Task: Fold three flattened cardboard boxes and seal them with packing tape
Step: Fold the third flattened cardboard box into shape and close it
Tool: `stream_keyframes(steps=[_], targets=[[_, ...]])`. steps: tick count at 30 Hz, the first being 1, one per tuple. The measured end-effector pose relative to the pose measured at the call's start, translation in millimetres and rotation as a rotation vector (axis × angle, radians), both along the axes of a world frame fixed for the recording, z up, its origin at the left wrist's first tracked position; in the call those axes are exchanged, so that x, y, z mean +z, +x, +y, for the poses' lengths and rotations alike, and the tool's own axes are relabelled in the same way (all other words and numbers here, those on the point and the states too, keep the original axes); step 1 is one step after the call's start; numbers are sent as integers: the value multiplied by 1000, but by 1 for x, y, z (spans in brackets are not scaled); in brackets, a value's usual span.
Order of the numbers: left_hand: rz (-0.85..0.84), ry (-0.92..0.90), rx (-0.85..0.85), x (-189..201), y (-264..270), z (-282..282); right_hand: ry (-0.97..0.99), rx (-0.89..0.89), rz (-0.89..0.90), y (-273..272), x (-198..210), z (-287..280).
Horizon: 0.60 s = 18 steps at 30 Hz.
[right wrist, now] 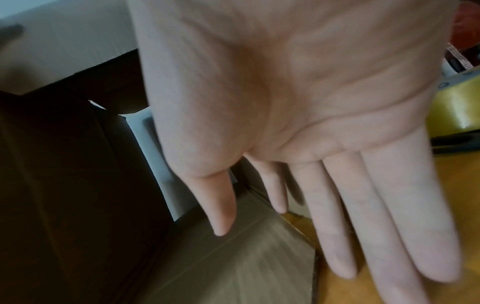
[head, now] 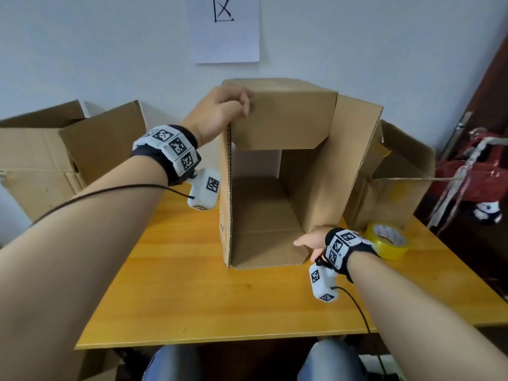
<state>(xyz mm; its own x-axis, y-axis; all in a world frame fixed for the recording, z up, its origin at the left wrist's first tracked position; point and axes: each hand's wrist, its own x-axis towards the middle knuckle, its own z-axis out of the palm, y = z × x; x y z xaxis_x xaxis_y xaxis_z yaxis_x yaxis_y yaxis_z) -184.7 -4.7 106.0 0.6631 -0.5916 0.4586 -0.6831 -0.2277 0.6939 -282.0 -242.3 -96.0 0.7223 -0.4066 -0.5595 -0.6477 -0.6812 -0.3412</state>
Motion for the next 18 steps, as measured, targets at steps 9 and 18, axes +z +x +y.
stream_keyframes(steps=[9, 18], targets=[[44, 11, -14, 4, -1, 21, 341, -231, -109, 3, -3, -5], [-93, 86, 34, -1, 3, 14, 1040, -524, -630, 15, 17, 2]])
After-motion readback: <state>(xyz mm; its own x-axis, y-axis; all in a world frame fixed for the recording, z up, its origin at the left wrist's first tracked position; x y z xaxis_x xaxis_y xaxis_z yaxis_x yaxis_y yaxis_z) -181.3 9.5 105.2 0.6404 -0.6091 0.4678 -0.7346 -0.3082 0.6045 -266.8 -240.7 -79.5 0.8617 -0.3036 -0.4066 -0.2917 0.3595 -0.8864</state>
